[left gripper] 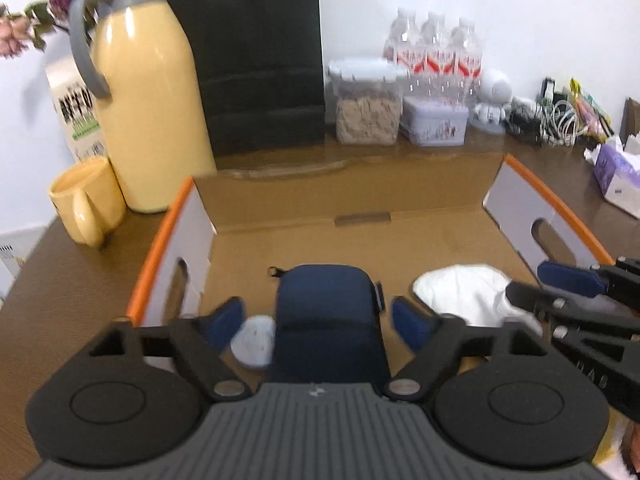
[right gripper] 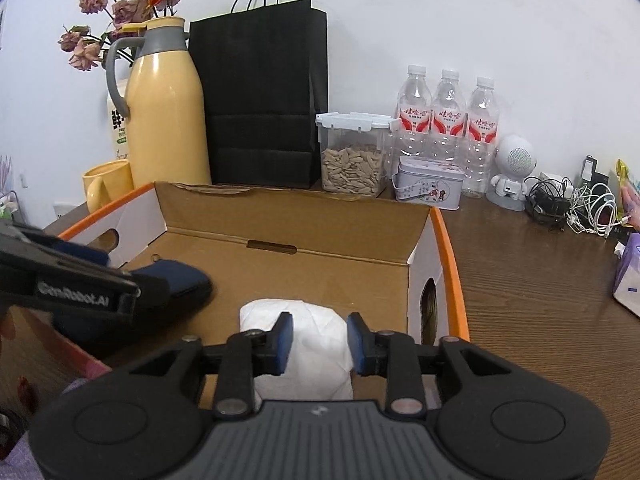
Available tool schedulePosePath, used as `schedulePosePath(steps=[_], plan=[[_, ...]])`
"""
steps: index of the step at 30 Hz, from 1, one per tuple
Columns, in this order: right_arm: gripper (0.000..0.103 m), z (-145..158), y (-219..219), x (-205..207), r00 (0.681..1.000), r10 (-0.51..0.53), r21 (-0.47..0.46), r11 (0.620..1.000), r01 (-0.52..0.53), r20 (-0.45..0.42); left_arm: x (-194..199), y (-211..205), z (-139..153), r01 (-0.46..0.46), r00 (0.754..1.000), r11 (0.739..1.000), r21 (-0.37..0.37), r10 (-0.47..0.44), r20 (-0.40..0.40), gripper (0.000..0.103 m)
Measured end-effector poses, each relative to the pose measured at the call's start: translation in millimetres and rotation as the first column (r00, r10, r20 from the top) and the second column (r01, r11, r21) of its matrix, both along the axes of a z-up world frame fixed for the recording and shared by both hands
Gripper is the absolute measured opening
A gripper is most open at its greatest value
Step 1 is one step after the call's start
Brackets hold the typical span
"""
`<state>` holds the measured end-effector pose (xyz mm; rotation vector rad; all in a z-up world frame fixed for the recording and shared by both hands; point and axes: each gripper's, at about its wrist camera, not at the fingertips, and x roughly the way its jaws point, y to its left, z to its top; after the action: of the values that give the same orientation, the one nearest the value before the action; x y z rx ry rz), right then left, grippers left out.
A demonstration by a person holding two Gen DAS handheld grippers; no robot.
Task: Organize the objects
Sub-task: 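Carry the cup and navy case into the box and open both tools, then grasp the white bottle cap with the right tool while the left tool grasps the iridescent plastic bag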
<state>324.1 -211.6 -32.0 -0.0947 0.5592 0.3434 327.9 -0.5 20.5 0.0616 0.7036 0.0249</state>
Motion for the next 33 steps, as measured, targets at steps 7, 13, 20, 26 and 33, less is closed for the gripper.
schedulePosePath(steps=[7, 13, 20, 26, 33], plan=[[0.089, 11, 1, -9, 0.999, 0.009, 0.003, 1.000, -0.009, 0.054, -11, 4, 19, -0.014, 0.998, 1.000, -0.020, 0.016, 0.060, 0.103], [0.103, 27, 0, -22, 0.996, -0.005, 0.006, 1.000, 0.004, 0.090, -26, 7, 33, -0.027, 0.995, 1.000, -0.016, 0.029, 0.090, 0.103], [0.103, 46, -6, -54, 0.992, -0.007, 0.015, 1.000, 0.005, 0.128, -60, 14, 56, -0.042, 0.989, 0.999, -0.020, 0.044, 0.143, 0.103], [0.103, 60, -18, -97, 0.987, -0.008, 0.013, 1.000, 0.006, 0.162, -102, 23, 72, -0.052, 0.982, 0.998, -0.037, 0.058, 0.181, 0.103], [0.103, 59, -33, -144, 0.989, -0.010, 0.000, 1.000, 0.010, 0.149, -153, 35, 66, -0.068, 0.980, 0.996, -0.065, 0.079, 0.182, 0.103]])
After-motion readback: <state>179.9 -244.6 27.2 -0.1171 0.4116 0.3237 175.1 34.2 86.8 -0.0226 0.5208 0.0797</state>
